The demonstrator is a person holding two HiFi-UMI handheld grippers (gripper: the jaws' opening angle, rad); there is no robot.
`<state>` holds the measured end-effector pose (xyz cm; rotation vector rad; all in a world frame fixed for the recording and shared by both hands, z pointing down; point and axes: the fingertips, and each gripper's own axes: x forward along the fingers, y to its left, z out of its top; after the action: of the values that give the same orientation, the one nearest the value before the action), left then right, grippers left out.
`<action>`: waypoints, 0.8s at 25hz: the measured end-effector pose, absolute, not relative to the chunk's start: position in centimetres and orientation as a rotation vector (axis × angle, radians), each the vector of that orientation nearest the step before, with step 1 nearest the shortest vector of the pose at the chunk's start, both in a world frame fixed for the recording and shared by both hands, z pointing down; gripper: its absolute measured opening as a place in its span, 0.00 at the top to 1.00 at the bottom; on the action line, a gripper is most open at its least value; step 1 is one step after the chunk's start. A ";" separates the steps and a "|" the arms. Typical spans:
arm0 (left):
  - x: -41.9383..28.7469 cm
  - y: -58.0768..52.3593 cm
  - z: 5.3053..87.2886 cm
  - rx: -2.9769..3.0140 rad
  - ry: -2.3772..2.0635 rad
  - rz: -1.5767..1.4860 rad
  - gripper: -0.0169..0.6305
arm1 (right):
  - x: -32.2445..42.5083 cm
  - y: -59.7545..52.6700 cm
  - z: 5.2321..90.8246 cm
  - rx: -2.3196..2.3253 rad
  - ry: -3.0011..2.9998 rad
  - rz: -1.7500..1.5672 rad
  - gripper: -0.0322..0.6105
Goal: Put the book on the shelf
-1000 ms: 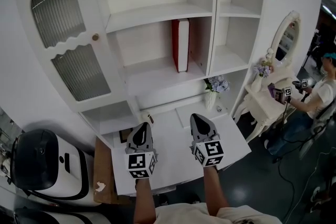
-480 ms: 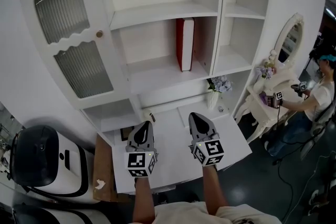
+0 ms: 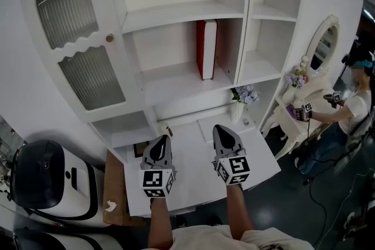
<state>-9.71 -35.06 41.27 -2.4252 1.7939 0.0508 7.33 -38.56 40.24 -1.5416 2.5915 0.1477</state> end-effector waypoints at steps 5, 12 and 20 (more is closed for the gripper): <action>-9.8 -35.2 41.4 -2.423 1.795 0.047 0.95 | 7.3 -38.8 40.5 -1.546 2.594 0.140 0.91; -10.2 -35.1 41.5 -2.417 1.810 0.048 0.95 | 6.9 -39.0 40.7 -1.538 2.611 0.145 0.91; -10.4 -34.9 41.3 -2.408 1.811 0.044 0.95 | 6.7 -39.0 40.6 -1.536 2.623 0.154 0.91</action>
<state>-10.40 -34.94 41.33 -2.4083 1.8112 0.0437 6.70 -39.01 40.56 -1.5361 2.6234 0.1544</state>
